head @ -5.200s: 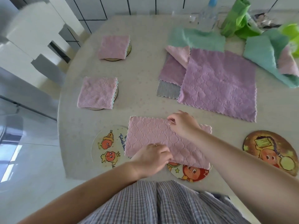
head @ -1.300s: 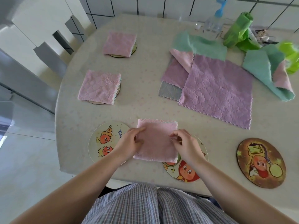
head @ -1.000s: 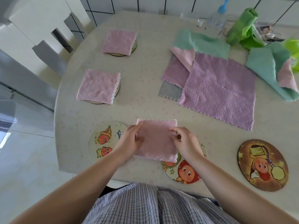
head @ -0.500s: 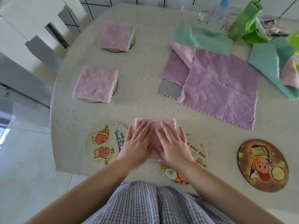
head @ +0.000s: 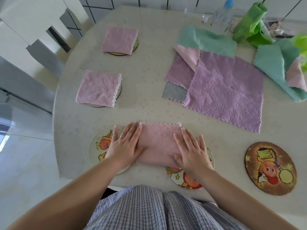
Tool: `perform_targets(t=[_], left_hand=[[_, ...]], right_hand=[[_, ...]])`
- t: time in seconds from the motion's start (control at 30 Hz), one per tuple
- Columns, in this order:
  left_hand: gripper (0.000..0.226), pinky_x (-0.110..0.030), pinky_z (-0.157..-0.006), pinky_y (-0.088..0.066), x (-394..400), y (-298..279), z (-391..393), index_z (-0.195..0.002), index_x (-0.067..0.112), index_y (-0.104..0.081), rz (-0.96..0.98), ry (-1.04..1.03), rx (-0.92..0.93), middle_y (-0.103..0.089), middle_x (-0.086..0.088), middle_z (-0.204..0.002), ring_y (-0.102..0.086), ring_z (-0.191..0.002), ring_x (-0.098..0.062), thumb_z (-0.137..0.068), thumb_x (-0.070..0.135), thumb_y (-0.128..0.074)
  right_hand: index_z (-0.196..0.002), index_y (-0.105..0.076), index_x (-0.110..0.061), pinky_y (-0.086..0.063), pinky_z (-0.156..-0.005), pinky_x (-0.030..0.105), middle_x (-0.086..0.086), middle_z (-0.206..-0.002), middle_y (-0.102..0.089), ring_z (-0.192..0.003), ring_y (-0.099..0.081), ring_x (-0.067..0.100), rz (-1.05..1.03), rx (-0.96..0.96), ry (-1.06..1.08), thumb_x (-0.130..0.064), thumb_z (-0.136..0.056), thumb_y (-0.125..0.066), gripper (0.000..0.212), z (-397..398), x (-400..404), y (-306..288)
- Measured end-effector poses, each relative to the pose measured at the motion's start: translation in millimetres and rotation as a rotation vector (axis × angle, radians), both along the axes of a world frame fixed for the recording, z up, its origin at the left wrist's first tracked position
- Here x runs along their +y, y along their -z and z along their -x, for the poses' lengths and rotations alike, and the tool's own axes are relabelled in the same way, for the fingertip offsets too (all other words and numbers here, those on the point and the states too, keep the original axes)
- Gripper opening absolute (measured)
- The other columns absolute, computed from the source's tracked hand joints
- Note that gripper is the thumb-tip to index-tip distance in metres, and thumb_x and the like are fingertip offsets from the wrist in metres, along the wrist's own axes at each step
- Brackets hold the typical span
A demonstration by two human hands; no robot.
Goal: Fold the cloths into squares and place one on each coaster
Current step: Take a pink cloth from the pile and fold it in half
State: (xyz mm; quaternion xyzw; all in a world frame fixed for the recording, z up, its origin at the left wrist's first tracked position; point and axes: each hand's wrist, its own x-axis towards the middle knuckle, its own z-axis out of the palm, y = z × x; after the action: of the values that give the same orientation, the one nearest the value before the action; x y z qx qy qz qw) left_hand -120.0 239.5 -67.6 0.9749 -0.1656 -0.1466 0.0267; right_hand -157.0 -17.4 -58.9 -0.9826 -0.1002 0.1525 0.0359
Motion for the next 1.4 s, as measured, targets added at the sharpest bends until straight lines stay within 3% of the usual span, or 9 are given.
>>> perform_targets(t=[0.23, 0.37, 0.43, 0.57, 0.67, 0.77, 0.9, 1.2, 1.4], left_hand=[[0.052, -0.059, -0.109, -0.022, 9.6, -13.1, 20.8, -0.13, 0.017, -0.05, 0.197, -0.006, -0.122, -0.062, 0.002, -0.123, -0.049, -0.124, -0.019, -0.086, 0.043, -0.036], [0.043, -0.047, -0.11, -0.027, -13.4, -19.8, 25.8, -0.127, 0.024, -0.056, 0.389, -0.206, -0.018, -0.059, 0.005, -0.126, -0.044, -0.125, -0.018, -0.087, 0.029, -0.04], [0.04, -0.042, -0.108, -0.03, -20.4, -24.6, 20.8, -0.127, 0.026, -0.055, 0.488, -0.31, 0.036, -0.056, 0.007, -0.129, -0.043, -0.124, -0.016, -0.09, 0.019, -0.042], [0.043, -0.017, -0.094, -0.032, -21.2, -34.1, 11.1, -0.126, 0.022, -0.057, 0.773, -0.41, 0.183, -0.052, 0.008, -0.13, -0.045, -0.113, -0.003, -0.088, 0.004, -0.047], [0.041, -0.001, -0.087, -0.03, -7.6, -41.8, 8.4, -0.124, 0.019, -0.058, 0.9, -0.469, 0.16, -0.053, 0.011, -0.124, -0.047, -0.113, -0.002, -0.088, 0.001, -0.05], [0.04, -0.004, -0.081, -0.037, 21.8, -46.3, 11.1, -0.117, 0.02, -0.063, 0.93, -0.548, 0.076, -0.057, 0.015, -0.115, -0.054, -0.102, -0.004, -0.086, -0.002, -0.052], [0.038, -0.011, -0.087, -0.039, 70.6, -43.0, 24.9, -0.113, 0.024, -0.064, 0.971, -0.675, 0.082, -0.059, 0.013, -0.116, -0.055, -0.107, -0.005, -0.088, -0.001, -0.05], [0.045, -0.016, -0.085, -0.038, 111.6, -21.5, 43.4, -0.119, 0.021, -0.062, 0.864, -0.672, 0.109, -0.056, 0.007, -0.122, -0.054, -0.106, -0.008, -0.086, -0.004, -0.046], [0.049, -0.022, -0.094, -0.037, 112.3, -20.5, 44.4, -0.126, 0.02, -0.057, 0.843, -0.672, 0.137, -0.05, 0.005, -0.128, -0.05, -0.113, -0.011, -0.085, -0.005, -0.045]], right_hand=[[-0.137, -0.042, -0.023, -0.032, -0.105, 0.029, -0.009, -0.138, -0.044, -0.127, -0.039, 0.013, -0.418, -0.006, 0.276, -0.038, -0.089, -0.054, 0.052, 14.0, 4.1, -19.9], [-0.129, -0.05, -0.028, -0.038, -0.064, 0.003, -0.012, -0.131, -0.045, -0.103, -0.046, 0.001, -0.628, 0.158, 0.531, -0.034, -0.09, -0.056, 0.04, 7.7, 22.3, -32.2], [-0.127, -0.054, -0.026, -0.039, -0.056, 0.002, -0.013, -0.129, -0.048, -0.096, -0.049, 0.0, -0.739, 0.248, 0.655, -0.03, -0.092, -0.054, 0.035, 0.0, 26.6, -37.1], [-0.118, -0.062, -0.027, -0.037, -0.092, 0.022, -0.009, -0.129, -0.055, -0.121, -0.047, 0.011, -0.961, 0.285, 0.869, -0.023, -0.094, -0.053, 0.027, -3.4, 32.9, -48.1], [-0.107, -0.067, -0.03, -0.052, -0.084, 0.032, -0.005, -0.11, -0.065, -0.099, -0.06, 0.013, -1.068, 0.316, 0.956, -0.018, -0.093, -0.054, 0.022, 2.1, 48.3, -52.8], [-0.103, -0.068, -0.032, -0.055, -0.085, 0.035, -0.006, -0.102, -0.069, -0.09, -0.065, 0.009, -1.126, 0.362, 0.891, -0.018, -0.09, -0.057, 0.022, 7.9, 74.2, -52.4], [-0.114, -0.063, -0.03, -0.049, -0.075, 0.009, -0.018, -0.112, -0.06, -0.092, -0.059, -0.007, -1.046, 0.397, 0.648, -0.021, -0.091, -0.058, 0.025, 9.7, 116.0, -55.6], [-0.132, -0.051, -0.022, -0.03, -0.1, 0.016, -0.01, -0.136, -0.051, -0.126, -0.044, 0.004, -0.886, 0.39, 0.453, -0.015, -0.091, -0.056, 0.041, 17.1, 157.2, -39.0], [-0.135, -0.047, -0.021, -0.03, -0.091, 0.009, -0.007, -0.138, -0.047, -0.112, -0.043, -0.003, -0.863, 0.327, 0.427, -0.015, -0.091, -0.056, 0.045, 19.4, 160.9, -33.8]])
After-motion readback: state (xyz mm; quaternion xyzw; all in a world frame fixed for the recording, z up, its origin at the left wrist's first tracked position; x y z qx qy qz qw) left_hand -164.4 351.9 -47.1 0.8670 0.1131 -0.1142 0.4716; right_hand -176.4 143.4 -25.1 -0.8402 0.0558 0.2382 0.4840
